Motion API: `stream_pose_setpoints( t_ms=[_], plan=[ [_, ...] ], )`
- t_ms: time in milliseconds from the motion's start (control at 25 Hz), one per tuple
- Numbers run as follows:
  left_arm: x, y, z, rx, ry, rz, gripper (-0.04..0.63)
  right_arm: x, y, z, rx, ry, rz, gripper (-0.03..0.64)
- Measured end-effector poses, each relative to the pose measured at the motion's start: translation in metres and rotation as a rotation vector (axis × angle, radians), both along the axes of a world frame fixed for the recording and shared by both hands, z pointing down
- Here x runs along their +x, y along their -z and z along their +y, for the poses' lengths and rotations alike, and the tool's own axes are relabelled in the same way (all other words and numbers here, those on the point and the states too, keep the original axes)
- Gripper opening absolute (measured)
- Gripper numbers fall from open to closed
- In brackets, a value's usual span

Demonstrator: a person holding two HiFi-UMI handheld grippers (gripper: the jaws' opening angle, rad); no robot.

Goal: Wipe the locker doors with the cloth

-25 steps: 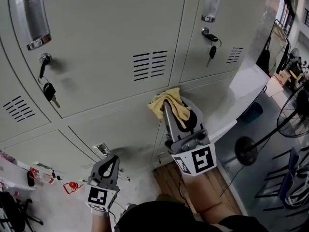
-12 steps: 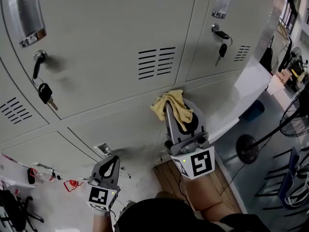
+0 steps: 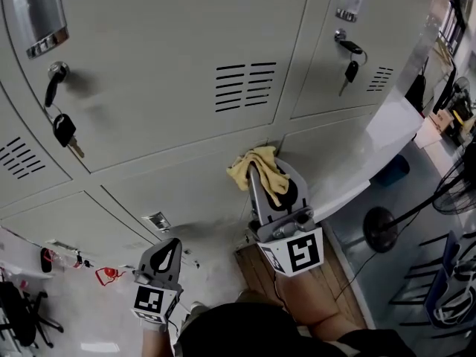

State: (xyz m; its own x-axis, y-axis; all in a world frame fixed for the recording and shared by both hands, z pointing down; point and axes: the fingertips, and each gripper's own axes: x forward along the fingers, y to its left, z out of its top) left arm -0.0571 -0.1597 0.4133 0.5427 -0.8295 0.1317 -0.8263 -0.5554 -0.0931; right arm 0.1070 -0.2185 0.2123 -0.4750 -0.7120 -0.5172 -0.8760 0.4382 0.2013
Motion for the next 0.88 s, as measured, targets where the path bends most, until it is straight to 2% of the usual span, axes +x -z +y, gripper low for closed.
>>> stream_pose_setpoints(
  t_ms=[160,280,880],
  plan=[
    [0.003,-0.004,0.008,-0.048,0.021,0.012,0.011,-0.001,-0.014,-0.002,-0.038,0.018,-0.002,0.097],
    [0.002,-0.010,0.013,-0.040,0.027,0.005,0.011,-0.001,-0.026,-0.003,-0.058,0.027,-0.001,0.097],
    [0.000,-0.032,0.034,-0.146,0.108,0.007,0.011,-0.005,-0.099,-0.008,-0.191,0.067,0.026,0.097]
  ],
)
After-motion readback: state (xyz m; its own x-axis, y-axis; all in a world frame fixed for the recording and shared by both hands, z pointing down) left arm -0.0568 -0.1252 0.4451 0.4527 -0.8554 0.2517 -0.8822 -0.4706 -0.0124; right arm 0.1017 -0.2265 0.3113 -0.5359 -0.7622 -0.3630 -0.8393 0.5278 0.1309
